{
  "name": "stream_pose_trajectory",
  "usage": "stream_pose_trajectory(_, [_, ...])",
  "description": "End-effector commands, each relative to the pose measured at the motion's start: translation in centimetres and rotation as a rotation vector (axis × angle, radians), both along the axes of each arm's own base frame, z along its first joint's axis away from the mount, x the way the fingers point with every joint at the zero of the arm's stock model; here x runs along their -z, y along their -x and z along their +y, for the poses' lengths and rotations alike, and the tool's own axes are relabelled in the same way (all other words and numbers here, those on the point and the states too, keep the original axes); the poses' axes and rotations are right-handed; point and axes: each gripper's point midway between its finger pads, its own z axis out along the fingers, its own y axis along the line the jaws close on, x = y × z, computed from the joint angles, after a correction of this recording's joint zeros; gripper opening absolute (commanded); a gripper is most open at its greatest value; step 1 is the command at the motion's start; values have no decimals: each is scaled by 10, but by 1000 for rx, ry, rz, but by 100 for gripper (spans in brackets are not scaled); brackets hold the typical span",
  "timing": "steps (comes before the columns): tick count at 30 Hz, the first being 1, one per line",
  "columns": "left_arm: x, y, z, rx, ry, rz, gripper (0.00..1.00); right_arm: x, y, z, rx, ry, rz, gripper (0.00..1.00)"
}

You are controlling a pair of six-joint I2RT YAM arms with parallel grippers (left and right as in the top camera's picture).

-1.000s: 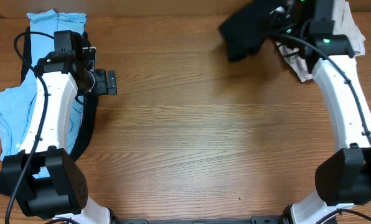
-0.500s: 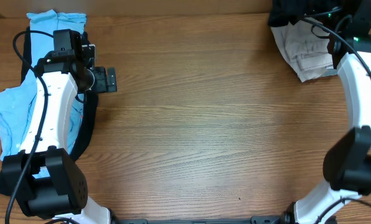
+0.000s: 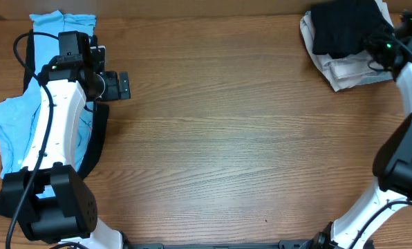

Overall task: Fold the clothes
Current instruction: 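Place the folded black shirt on top of the beige stack and release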

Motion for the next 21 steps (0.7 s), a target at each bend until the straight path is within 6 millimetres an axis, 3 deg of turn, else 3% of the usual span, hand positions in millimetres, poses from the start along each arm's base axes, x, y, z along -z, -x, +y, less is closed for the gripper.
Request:
stream_pose_trajectory(1, [-4, -6, -1, -4, 12, -18, 100, -35, 8, -1, -54, -33, -60, 71])
stream_pose_trajectory(4, [-4, -5, -2, -4, 12, -16, 100, -51, 17, -1, -84, -28, -80, 89])
stream_pose_trajectory(7, [-4, -5, -2, -4, 12, -13, 100, -90, 28, 7, -126, 14, -140, 100])
stream_pose_trajectory(12, [-4, -6, -1, -4, 12, -17, 100, -169, 43, 30, -211, 204, -286, 100])
stream_pose_trajectory(13, [-4, -6, -1, -4, 12, -17, 100, -176, 44, 31, -203, 245, -294, 100])
stream_pose_trajectory(16, [-4, -6, -1, -4, 12, -17, 100, -186, 35, 31, -145, 430, -284, 100])
stream_pose_trajectory(21, [-4, -5, -2, -4, 13, -15, 100, -171, 0, 33, -85, 643, -261, 100])
